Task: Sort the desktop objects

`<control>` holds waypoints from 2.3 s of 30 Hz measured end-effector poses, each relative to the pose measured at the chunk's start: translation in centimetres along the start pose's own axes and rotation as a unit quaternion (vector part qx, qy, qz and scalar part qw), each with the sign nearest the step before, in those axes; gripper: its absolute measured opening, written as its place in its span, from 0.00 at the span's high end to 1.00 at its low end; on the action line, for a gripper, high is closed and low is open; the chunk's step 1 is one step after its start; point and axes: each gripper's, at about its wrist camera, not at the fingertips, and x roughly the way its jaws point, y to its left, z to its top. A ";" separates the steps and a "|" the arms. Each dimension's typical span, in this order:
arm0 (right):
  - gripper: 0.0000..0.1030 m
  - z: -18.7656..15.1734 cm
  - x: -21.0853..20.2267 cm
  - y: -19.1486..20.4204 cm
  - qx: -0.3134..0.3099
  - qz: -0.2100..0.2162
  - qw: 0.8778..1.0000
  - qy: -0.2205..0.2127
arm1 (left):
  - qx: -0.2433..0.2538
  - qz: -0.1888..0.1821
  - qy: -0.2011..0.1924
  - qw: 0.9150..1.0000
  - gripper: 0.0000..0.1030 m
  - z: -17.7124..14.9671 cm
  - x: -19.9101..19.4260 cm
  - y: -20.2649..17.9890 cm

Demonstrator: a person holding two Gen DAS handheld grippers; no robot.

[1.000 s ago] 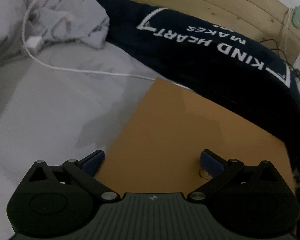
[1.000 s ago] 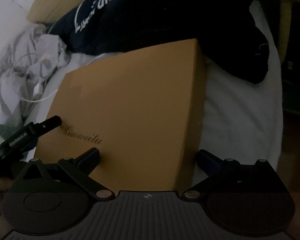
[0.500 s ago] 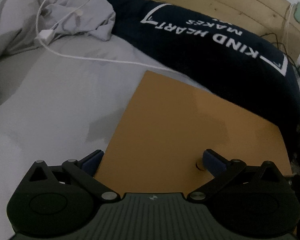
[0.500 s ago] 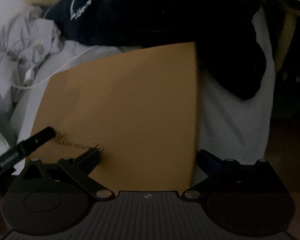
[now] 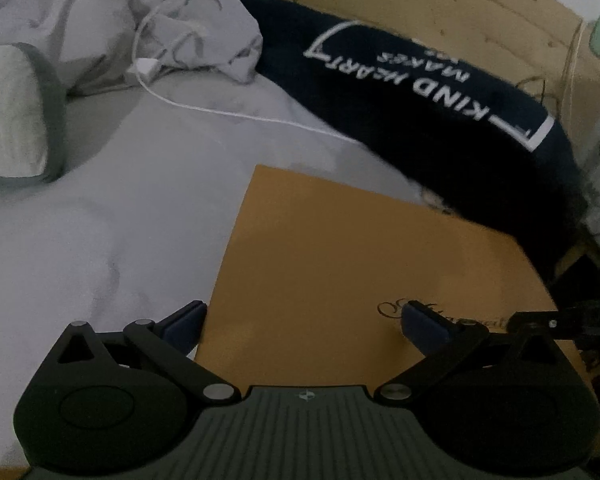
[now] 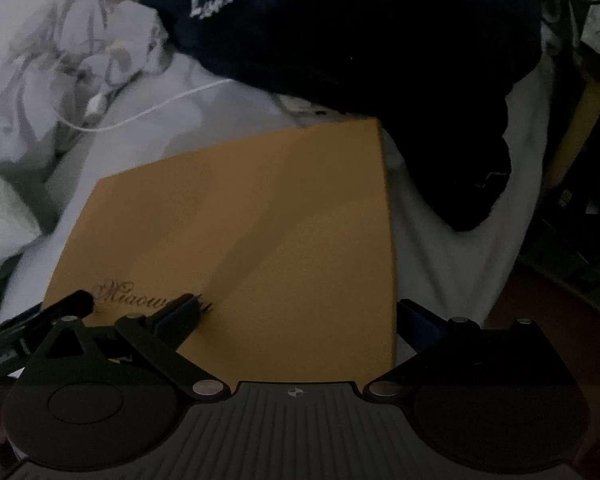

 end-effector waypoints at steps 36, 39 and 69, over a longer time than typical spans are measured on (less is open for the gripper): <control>0.00 -10.1 -14.9 18.0 -0.236 0.182 0.954 0.036 | -0.166 0.185 -0.177 0.952 0.00 -10.6 -32.4 2.8; 0.00 -11.4 -15.6 20.1 -0.258 0.200 0.944 0.044 | -0.187 0.212 -0.179 0.942 0.00 -13.0 -33.7 4.1; 0.00 -21.6 -8.9 29.7 -0.427 0.167 0.884 0.093 | -0.315 0.252 -0.154 0.902 0.00 -26.5 -31.3 10.7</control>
